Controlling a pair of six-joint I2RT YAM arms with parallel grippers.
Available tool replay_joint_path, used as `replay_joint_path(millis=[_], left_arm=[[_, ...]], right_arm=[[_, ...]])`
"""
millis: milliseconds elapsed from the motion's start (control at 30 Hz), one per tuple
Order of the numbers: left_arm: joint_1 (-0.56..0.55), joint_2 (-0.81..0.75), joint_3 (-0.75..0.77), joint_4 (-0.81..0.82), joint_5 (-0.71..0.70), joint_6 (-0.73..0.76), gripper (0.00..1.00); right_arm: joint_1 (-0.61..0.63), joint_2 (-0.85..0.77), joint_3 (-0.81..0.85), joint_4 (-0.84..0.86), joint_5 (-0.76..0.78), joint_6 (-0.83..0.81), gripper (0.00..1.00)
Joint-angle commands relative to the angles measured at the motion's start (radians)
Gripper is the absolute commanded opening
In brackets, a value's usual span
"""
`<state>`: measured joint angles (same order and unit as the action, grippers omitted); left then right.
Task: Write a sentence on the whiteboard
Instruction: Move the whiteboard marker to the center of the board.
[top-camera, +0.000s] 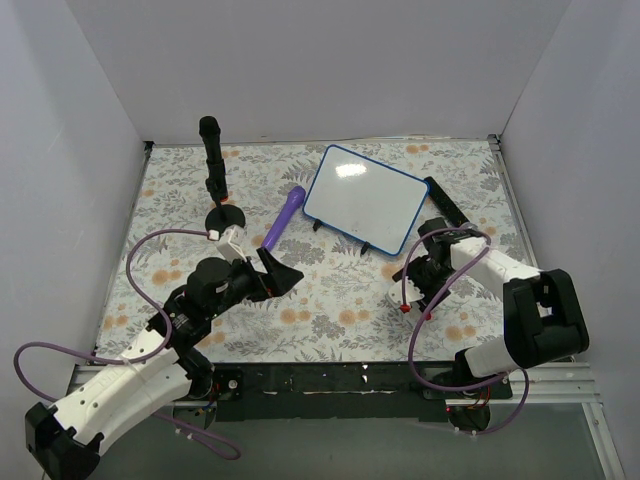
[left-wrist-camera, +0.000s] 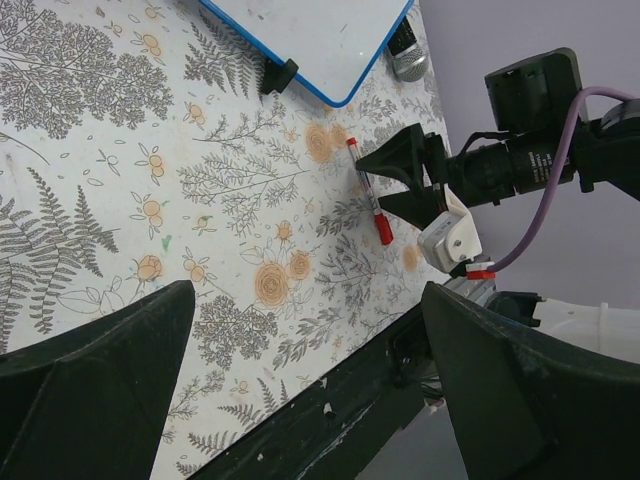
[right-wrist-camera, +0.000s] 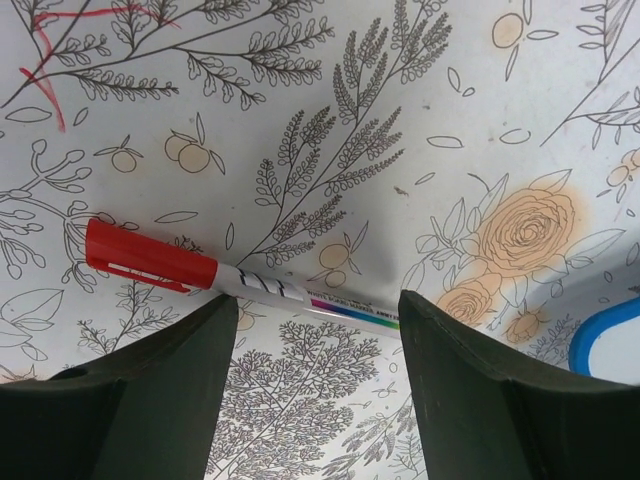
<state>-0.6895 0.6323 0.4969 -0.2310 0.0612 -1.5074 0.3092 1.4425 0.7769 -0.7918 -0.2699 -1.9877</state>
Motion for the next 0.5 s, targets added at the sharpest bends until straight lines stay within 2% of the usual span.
replay_joint_path(millis=[0,100,233,400,467], left_arm=[[-0.001,-0.031,-0.014,0.013,0.011,-0.008,0.98],[-0.001,-0.034,-0.012,0.012,0.009,-0.007,0.98],[-0.001,-0.031,-0.012,0.013,0.011,-0.007,0.98],[-0.001,-0.031,-0.018,0.016,0.011,-0.004,0.98],[-0.001,-0.033,-0.024,0.021,0.012,-0.005,0.98]], right_arm=[[0.03,0.076,-0.038,-0.041,-0.042,-0.119,0.71],[0.044,0.099,-0.031,-0.038,-0.045,-0.056,0.56],[0.067,0.128,-0.01,-0.035,-0.049,0.05,0.44],[0.091,0.17,0.019,-0.012,-0.066,0.251,0.33],[0.097,0.177,0.041,0.003,-0.086,0.367,0.22]])
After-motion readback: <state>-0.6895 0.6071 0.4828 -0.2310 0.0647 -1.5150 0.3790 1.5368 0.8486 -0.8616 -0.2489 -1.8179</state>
